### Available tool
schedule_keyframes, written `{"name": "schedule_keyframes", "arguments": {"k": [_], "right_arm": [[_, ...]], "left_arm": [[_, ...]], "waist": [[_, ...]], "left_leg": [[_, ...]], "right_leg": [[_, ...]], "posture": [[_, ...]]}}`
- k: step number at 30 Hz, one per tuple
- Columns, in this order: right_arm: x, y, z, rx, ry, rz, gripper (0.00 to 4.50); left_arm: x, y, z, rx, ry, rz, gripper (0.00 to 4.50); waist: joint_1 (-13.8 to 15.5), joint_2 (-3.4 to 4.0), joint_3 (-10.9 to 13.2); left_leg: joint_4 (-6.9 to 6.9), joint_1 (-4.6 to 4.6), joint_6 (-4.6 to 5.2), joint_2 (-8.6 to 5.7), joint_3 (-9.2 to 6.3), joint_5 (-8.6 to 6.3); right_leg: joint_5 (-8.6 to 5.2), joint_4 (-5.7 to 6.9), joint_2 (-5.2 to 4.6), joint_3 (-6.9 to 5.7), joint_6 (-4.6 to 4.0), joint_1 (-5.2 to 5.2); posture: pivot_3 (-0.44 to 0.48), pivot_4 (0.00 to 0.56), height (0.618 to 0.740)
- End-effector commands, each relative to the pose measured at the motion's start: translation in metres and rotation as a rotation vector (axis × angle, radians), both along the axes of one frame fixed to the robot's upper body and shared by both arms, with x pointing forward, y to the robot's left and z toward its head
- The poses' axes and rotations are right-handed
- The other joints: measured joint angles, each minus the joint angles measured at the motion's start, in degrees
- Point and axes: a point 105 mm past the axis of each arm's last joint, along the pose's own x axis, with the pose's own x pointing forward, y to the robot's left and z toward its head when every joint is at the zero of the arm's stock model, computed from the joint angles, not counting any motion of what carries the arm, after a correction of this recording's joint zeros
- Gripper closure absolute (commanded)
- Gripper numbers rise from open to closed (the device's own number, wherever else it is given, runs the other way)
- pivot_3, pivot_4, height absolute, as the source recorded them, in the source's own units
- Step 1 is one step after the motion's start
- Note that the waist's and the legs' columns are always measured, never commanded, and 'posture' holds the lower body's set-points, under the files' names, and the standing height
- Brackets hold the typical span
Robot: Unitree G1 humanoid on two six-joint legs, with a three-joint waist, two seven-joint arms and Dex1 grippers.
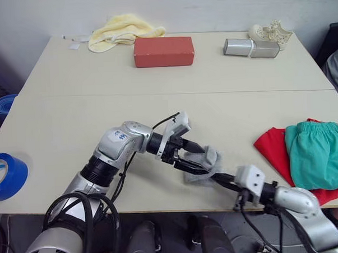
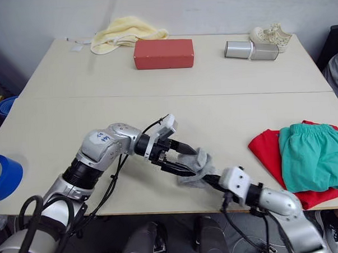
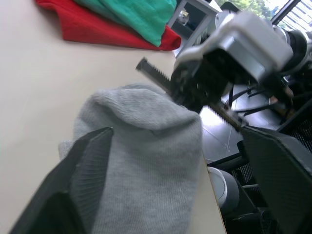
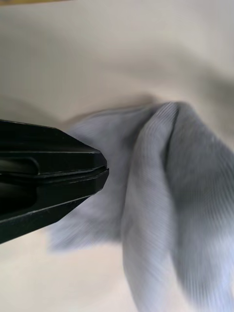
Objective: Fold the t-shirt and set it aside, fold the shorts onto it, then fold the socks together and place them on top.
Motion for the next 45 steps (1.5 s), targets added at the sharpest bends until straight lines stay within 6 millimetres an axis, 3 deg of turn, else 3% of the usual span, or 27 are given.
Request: {"name": "schedule_keyframes", "arguments": {"k": [1,9,18,20,26,30,32,34,38,41,45], "right_arm": [[-0.009,-0.013,0.011,0.009,-0.023,-0.043,4.50],[-0.022,-0.058,0.011,-0.034,-0.011,-0.224,4.50],[-0.029,-0.054,0.006,0.020,0.012,-0.251,4.50],[-0.030,-0.052,0.007,0.047,0.014,-0.261,4.50],[-0.033,-0.050,0.018,0.187,0.026,-0.262,4.50],[-0.031,-0.043,0.037,0.312,-0.009,-0.207,4.50],[-0.025,-0.036,0.048,0.335,-0.047,-0.165,4.50],[-0.016,-0.033,0.055,0.310,-0.096,-0.153,4.50],[0.004,0.000,0.053,0.242,-0.096,-0.034,4.50],[0.014,0.019,0.046,0.194,-0.081,0.017,4.50],[0.019,0.025,0.034,0.154,-0.057,0.024,4.50]], "left_arm": [[-0.009,-0.010,0.009,-0.072,-0.081,-0.091,0.02],[-0.014,-0.029,-0.020,-0.065,-0.202,-0.179,0.02],[-0.011,-0.050,-0.042,-0.122,-0.259,-0.180,0.02],[-0.010,-0.050,-0.033,-0.177,-0.287,-0.180,0.02],[-0.007,-0.032,0.023,-0.396,-0.353,-0.164,0.02],[-0.005,-0.018,0.042,-0.432,-0.337,-0.149,0.02],[0.000,-0.009,0.038,-0.396,-0.356,-0.127,0.02],[0.010,-0.004,0.028,-0.344,-0.386,-0.068,0.64],[0.017,0.006,-0.001,-0.219,-0.459,-0.031,1.93],[0.013,0.005,-0.012,-0.198,-0.458,-0.037,2.96],[0.002,-0.002,-0.031,-0.152,-0.378,-0.063,4.22]], "waist": [[0.32,0.01,0.00],[0.88,0.00,0.00],[0.86,0.00,0.00],[0.86,0.00,0.00],[0.77,0.01,0.00],[0.76,0.01,0.00],[0.54,0.01,0.00],[0.57,0.01,0.00],[0.55,0.01,0.00],[0.76,0.01,0.00],[0.94,0.01,0.00]], "left_leg": [[0.00,0.01,0.00,0.00,0.00,0.00],[-0.02,0.01,0.08,-0.01,0.00,-0.05],[-0.03,0.00,0.23,0.01,-0.01,-0.13],[-0.03,0.00,0.38,0.01,-0.02,-0.22],[-0.03,0.00,0.43,0.03,-0.03,-0.24],[-0.02,0.02,0.40,0.03,-0.04,-0.22],[0.00,0.02,0.42,0.02,-0.04,-0.21],[0.00,0.08,0.41,0.02,-0.03,-0.21],[0.00,0.07,0.39,0.00,-0.03,-0.20],[-0.03,0.01,0.19,0.01,-0.03,-0.09],[0.09,-0.15,0.25,-0.04,-0.05,-0.12]], "right_leg": [[0.00,0.00,0.00,0.00,0.00,0.01],[0.00,-0.05,0.00,0.00,0.01,0.02],[0.01,-0.09,0.00,-0.03,0.01,0.02],[0.01,-0.09,-0.01,-0.04,0.02,0.02],[0.01,-0.07,-0.03,-0.04,0.01,0.02],[0.01,-0.06,-0.02,-0.06,0.02,0.07],[0.02,-0.06,-0.02,-0.05,0.03,0.07],[0.02,-0.03,-0.01,-0.05,0.03,0.09],[0.02,-0.03,-0.01,-0.05,0.03,0.08],[0.02,-0.04,-0.01,-0.07,0.02,0.01],[0.03,-0.10,-0.04,-0.13,0.05,-0.01]], "posture": [[0.000,0.150,0.740],[0.000,0.150,0.740],[0.000,0.150,0.740],[0.000,0.150,0.740],[0.000,0.150,0.740],[0.000,0.150,0.740],[0.000,0.150,0.740],[0.000,0.150,0.740],[0.000,0.150,0.740],[0.000,0.150,0.740],[0.000,0.150,0.740]]}}
